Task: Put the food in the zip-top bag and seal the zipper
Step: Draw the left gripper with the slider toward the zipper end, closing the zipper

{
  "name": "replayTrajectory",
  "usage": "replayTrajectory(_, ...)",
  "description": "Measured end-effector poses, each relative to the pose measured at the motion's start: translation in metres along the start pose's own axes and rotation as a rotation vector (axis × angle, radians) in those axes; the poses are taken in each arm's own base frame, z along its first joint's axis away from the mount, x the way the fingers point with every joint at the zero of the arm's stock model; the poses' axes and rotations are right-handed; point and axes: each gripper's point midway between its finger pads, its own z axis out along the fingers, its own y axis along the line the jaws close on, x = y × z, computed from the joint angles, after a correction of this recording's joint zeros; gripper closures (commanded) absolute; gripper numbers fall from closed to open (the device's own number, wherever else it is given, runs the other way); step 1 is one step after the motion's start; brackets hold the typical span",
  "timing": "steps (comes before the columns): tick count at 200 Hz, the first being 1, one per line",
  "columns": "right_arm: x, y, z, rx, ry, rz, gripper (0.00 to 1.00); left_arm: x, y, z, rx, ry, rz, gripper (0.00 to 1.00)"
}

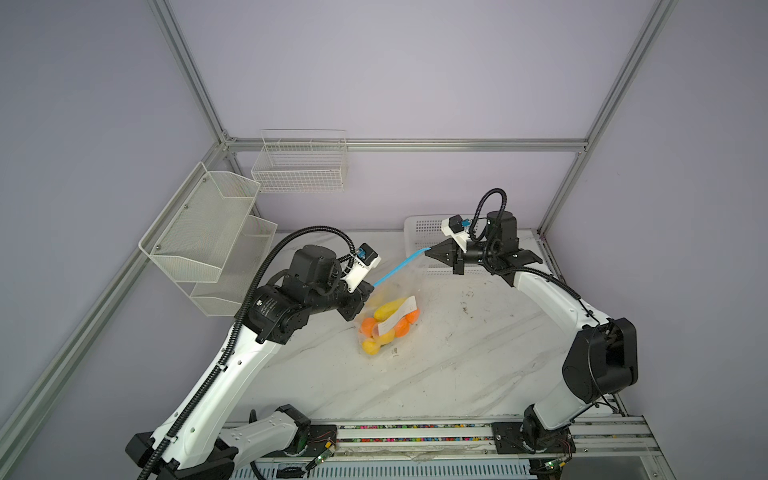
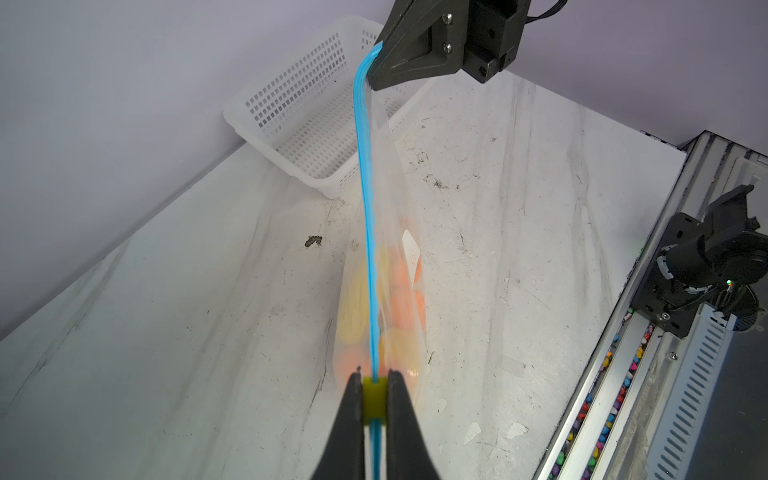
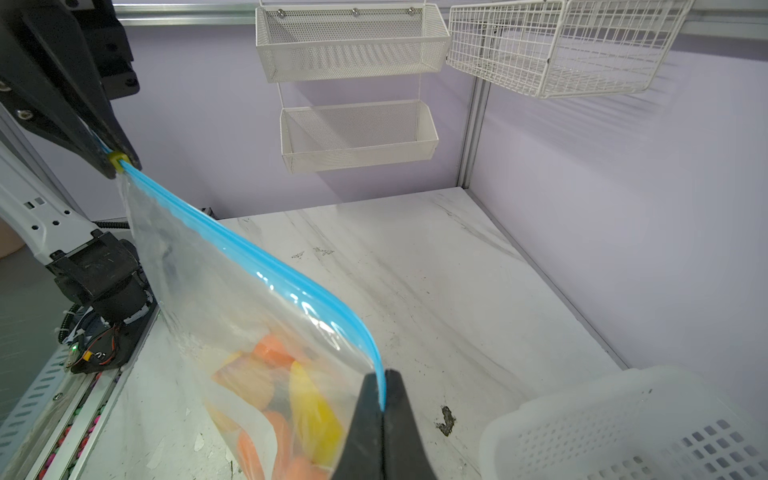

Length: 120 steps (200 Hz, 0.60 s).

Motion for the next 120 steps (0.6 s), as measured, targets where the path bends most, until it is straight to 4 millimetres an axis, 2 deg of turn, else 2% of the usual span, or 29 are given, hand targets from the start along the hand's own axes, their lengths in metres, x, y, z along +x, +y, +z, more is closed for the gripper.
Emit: replayTrajectory(120,0.001,-0.002,0.001,0.004,0.01,0.012,1.0,0.01,-0.002,-0.012,-0.01,0.022,-0.028,0.98)
